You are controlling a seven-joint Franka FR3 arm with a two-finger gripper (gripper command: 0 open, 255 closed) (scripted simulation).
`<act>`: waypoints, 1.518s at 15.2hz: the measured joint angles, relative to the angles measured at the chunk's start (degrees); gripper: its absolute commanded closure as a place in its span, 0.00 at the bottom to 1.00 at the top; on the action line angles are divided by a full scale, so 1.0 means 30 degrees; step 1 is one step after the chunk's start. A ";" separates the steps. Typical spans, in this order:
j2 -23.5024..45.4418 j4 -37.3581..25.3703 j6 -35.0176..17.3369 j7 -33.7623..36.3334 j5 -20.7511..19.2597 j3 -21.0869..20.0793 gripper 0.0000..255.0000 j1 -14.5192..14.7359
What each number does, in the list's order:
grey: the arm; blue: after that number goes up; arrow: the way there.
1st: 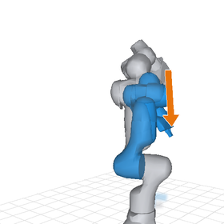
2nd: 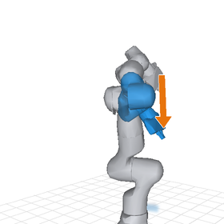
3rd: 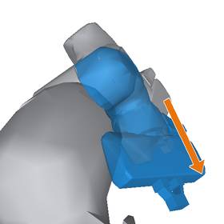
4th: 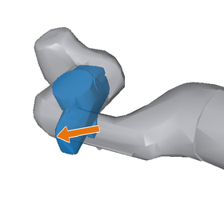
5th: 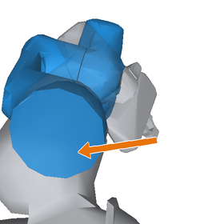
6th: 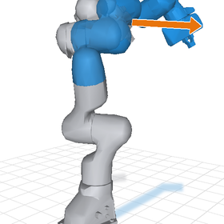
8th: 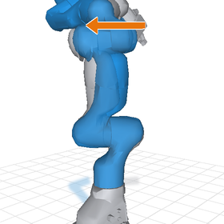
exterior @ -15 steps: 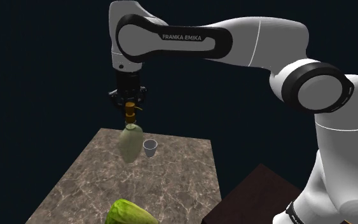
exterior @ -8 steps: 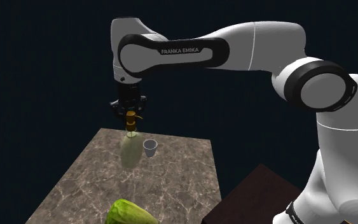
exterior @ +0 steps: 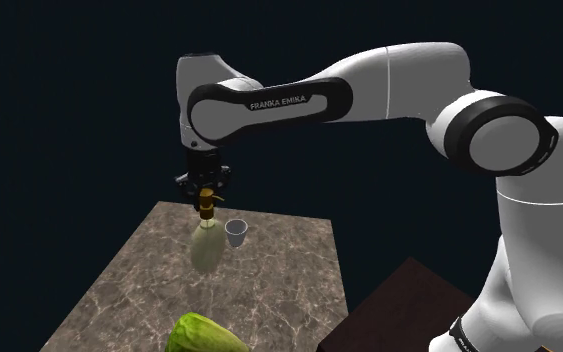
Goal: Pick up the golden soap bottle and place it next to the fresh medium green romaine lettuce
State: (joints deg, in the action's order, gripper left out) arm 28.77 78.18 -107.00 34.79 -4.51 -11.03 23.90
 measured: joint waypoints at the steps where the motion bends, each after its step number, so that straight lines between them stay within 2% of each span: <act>1: 0.0067 0.0188 -0.0255 0.0014 -0.0016 0.0006 1.00 0.0003; 7: 0.0182 0.1552 -0.1726 0.0016 -0.0057 0.0047 1.00 -0.0077; 23: 0.1698 0.3390 -0.5060 0.0212 -0.0372 0.0226 1.00 0.0007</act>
State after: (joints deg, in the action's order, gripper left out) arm 33.86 88.35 -122.18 35.43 -5.62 -10.35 23.92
